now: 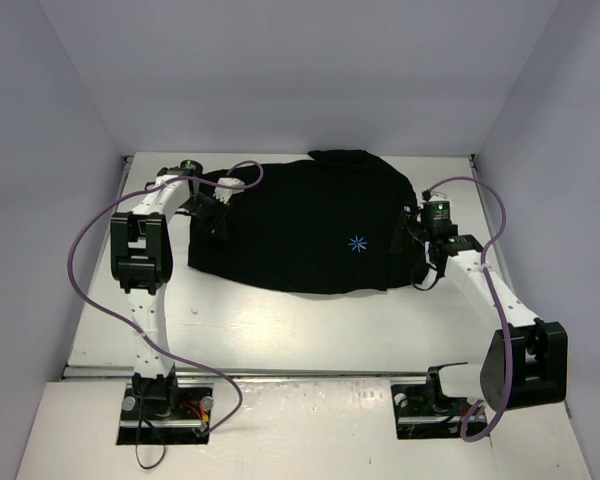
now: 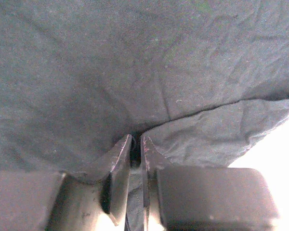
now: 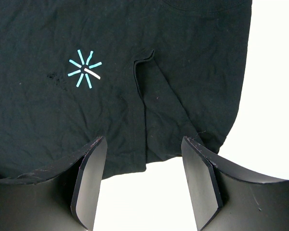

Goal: Fold and stack the t-shirts
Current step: Grap the side of the flattened tshirt closest away from the robot with both arms

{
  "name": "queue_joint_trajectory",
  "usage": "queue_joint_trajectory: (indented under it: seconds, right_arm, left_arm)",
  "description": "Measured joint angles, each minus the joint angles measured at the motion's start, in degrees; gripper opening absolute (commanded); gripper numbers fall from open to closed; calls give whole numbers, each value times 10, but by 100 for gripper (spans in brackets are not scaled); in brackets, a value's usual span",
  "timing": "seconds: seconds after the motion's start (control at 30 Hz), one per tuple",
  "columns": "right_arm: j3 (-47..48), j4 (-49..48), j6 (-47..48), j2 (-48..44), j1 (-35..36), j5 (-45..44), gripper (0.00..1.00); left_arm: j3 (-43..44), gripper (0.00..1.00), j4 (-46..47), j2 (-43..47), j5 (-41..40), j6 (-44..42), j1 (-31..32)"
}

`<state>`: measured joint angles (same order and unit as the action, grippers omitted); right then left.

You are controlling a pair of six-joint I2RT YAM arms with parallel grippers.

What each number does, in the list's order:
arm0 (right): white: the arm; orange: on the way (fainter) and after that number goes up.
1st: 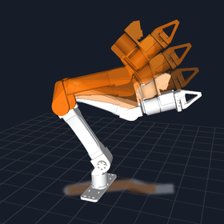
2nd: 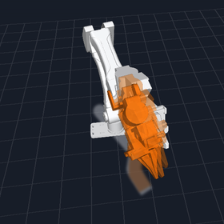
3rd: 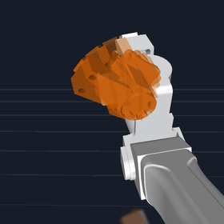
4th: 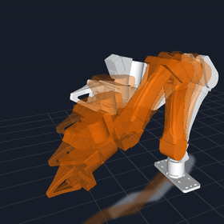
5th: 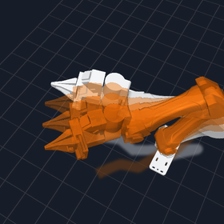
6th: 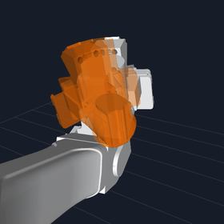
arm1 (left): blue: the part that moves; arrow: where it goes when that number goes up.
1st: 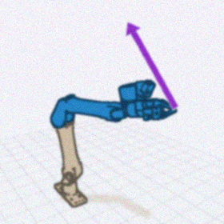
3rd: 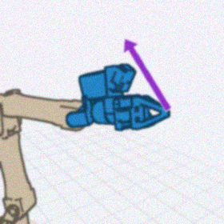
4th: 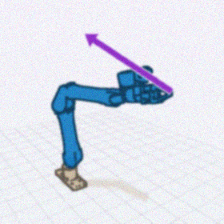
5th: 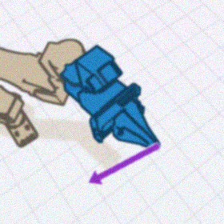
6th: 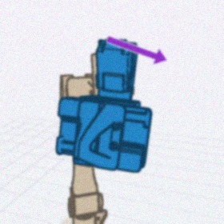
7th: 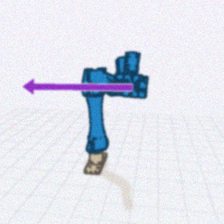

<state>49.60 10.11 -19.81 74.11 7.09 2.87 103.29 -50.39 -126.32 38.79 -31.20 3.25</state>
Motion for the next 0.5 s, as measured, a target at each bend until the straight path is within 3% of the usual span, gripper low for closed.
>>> queue_joint_trajectory:
  seconds: [0.3,0.5]
  right_arm:
    - [0,0,-13,9,0,-1,60]
    - [18,1,-38,83,0,-5,53]
  left_arm:
    - [0,0,0,19,-6,17,2]
    - [-19,0,10,61,-42,64,10]
